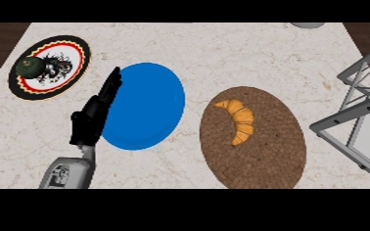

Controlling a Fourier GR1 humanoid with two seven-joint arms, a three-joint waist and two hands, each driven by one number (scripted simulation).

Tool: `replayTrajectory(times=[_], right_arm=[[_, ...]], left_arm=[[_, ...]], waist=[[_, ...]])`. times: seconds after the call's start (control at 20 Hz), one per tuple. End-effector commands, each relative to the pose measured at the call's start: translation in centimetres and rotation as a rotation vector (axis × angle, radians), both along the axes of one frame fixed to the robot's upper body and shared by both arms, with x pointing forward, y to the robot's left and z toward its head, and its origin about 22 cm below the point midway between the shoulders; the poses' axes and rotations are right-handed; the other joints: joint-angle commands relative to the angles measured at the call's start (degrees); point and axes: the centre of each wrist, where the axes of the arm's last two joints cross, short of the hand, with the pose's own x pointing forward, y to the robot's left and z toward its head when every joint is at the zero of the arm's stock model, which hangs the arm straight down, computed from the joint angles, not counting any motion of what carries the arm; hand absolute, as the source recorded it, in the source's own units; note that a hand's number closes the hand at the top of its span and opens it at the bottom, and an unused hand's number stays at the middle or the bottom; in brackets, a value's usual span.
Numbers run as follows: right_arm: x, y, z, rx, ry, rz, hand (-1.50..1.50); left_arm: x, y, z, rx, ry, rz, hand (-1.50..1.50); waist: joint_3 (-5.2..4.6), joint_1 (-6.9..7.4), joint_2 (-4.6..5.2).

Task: Pick the lemon from the placemat and place it in the tiered shelf

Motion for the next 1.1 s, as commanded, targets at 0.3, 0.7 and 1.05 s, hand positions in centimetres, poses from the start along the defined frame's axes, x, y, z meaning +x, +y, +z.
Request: replayTrajectory(times=[0.3, 0.7, 1.05], right_arm=[[-2.0, -2.9, 3.1, 0.322, -0.006, 0.03, -1.5], [-6.7, -5.8, 6.7, 0.438, 0.057, -0.191, -1.5], [-9.6, -7.2, 5.9, 0.334, 0.24, -0.2, -1.5]], left_arm=[[-0.9, 0.1, -1.5, 0.0, 0.009, 0.012, 0.0], [0.9, -1.0, 0.2, -0.01, -0.014, -0.02, 0.0], [1.1, -0.6, 0.3, -0.02, -0.011, -0.014, 0.0]], waist=[[0.09, 0.0, -0.06], [0.3, 1.79, 0.88], [0.74, 0.68, 1.12]])
